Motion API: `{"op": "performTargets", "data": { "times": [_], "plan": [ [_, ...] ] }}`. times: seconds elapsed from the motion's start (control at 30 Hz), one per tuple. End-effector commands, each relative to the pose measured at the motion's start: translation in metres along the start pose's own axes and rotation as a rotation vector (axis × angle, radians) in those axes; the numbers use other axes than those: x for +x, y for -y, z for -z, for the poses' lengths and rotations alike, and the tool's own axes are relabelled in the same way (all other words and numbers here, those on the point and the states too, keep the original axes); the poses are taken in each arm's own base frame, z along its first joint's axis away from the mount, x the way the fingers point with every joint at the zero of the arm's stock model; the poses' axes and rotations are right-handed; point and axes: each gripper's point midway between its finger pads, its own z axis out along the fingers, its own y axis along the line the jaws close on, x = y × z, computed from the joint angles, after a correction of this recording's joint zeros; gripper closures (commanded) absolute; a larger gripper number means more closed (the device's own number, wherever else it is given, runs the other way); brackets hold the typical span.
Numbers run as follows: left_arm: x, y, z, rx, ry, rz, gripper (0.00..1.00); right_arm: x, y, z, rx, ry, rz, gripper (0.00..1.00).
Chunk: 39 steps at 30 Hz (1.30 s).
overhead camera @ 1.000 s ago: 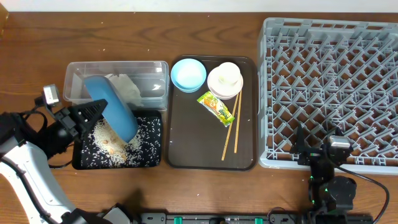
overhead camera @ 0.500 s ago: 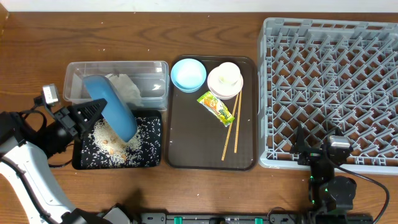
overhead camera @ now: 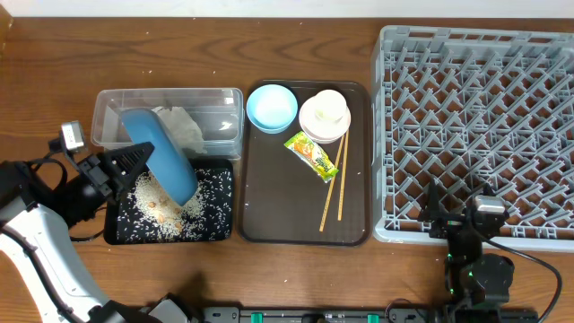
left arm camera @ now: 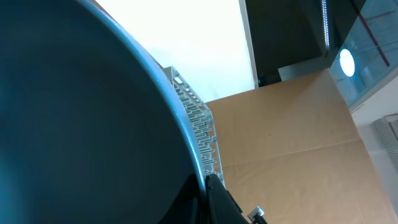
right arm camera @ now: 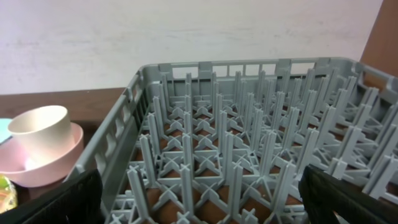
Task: Sort waste into correct bins and load items into the dishwasher rack
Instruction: 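Tilt the blue plate with the left gripper to dump rice onto the black tray, then reach the right gripper to the yellow snack wrapper and grasp it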
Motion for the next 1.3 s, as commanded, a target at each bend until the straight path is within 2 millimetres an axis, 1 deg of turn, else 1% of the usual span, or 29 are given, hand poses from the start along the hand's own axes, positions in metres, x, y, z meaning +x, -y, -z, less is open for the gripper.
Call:
{"op": "performTargets", "data": {
  "times": [0.0, 0.1, 0.17, 0.27, 0.33, 0.4, 0.43, 0.53, 0.6, 0.63, 0.67, 0.73, 0.77, 0.8, 0.83, 0.9, 0.93, 0.97, 1.07, 1.13, 1.17, 1.23, 1.27],
  "plan": [
    [-0.002, 0.009, 0.001, 0.044, 0.016, 0.023, 0.94, -0.003, -0.009, 0.000, -0.059, 0.005, -0.095, 0.01],
    [-0.002, 0.009, 0.001, 0.045, 0.015, 0.038, 0.94, -0.015, -0.021, 0.004, -0.120, 0.010, -0.101, 0.01],
    [-0.002, 0.009, 0.001, 0.044, 0.015, 0.038, 0.94, -0.034, -0.025, 0.010, -0.139, 0.008, -0.121, 0.01],
    [-0.002, 0.009, 0.001, 0.044, 0.015, 0.037, 0.94, -0.072, -0.032, 0.021, -0.156, -0.043, -0.154, 0.01],
    [-0.002, 0.009, 0.001, 0.044, 0.015, 0.037, 0.93, -0.095, -0.039, 0.024, -0.176, -0.123, -0.158, 0.01],
    [-0.001, 0.009, 0.001, 0.043, 0.014, 0.037, 0.94, -0.111, -0.050, 0.022, -0.212, -0.246, -0.168, 0.01],
    [-0.001, 0.009, 0.001, 0.043, 0.014, 0.038, 0.94, -0.116, -0.057, 0.021, -0.234, -0.314, -0.176, 0.01],
    [-0.001, 0.009, 0.001, 0.043, 0.013, 0.048, 0.94, -0.128, -0.076, 0.019, -0.288, -0.611, -0.224, 0.01],
    [0.000, 0.009, 0.001, 0.040, 0.012, 0.051, 0.94, -0.132, -0.085, 0.016, -0.297, -0.746, -0.240, 0.01],
    [0.001, 0.008, 0.001, 0.033, 0.010, 0.055, 0.94, -0.135, -0.092, 0.012, -0.319, -0.800, -0.248, 0.01],
    [0.002, 0.007, 0.001, 0.025, 0.008, 0.056, 0.94, -0.140, -0.102, 0.007, -0.368, -0.830, -0.252, 0.01],
    [0.004, 0.004, 0.001, -0.004, 0.001, 0.058, 0.94, -0.145, -0.131, 0.001, -0.530, -0.880, -0.267, 0.01],
    [0.006, 0.001, 0.001, -0.022, -0.003, 0.055, 0.94, -0.146, -0.144, 0.000, -0.611, -0.884, -0.256, 0.06],
    [0.008, -0.002, 0.001, -0.049, -0.009, 0.051, 0.94, -0.143, -0.157, -0.003, -0.686, -0.883, -0.212, 0.20],
    [0.009, -0.004, 0.002, -0.066, -0.012, 0.048, 0.94, -0.136, -0.160, -0.006, -0.692, -0.895, -0.181, 0.28],
    [0.012, -0.006, 0.002, -0.100, -0.018, 0.035, 0.94, -0.111, -0.162, -0.016, -0.619, -0.955, -0.101, 0.38],
    [0.012, -0.005, 0.003, -0.104, -0.018, 0.030, 0.94, -0.102, -0.161, -0.019, -0.589, -0.976, -0.068, 0.42],
    [0.013, -0.004, 0.003, -0.107, -0.017, 0.021, 0.94, -0.087, -0.163, -0.024, -0.550, -1.008, -0.015, 0.47],
    [0.017, 0.003, 0.002, -0.106, -0.019, -0.008, 0.94, -0.055, -0.174, -0.031, -0.506, -1.071, 0.105, 0.53],
    [0.021, 0.007, 0.000, -0.103, -0.031, -0.023, 0.94, -0.038, -0.178, -0.037, -0.466, -1.098, 0.181, 0.62],
    [0.024, 0.010, -0.003, -0.106, -0.043, -0.031, 0.94, -0.030, -0.179, -0.041, -0.445, -1.109, 0.214, 0.65],
    [0.033, 0.010, -0.007, -0.131, -0.075, -0.042, 0.94, -0.016, -0.183, -0.048, -0.429, -1.126, 0.251, 0.67],
    [0.039, 0.009, -0.010, -0.161, -0.098, -0.045, 0.94, -0.010, -0.188, -0.051, -0.436, -1.134, 0.258, 0.65]
  ]
}}
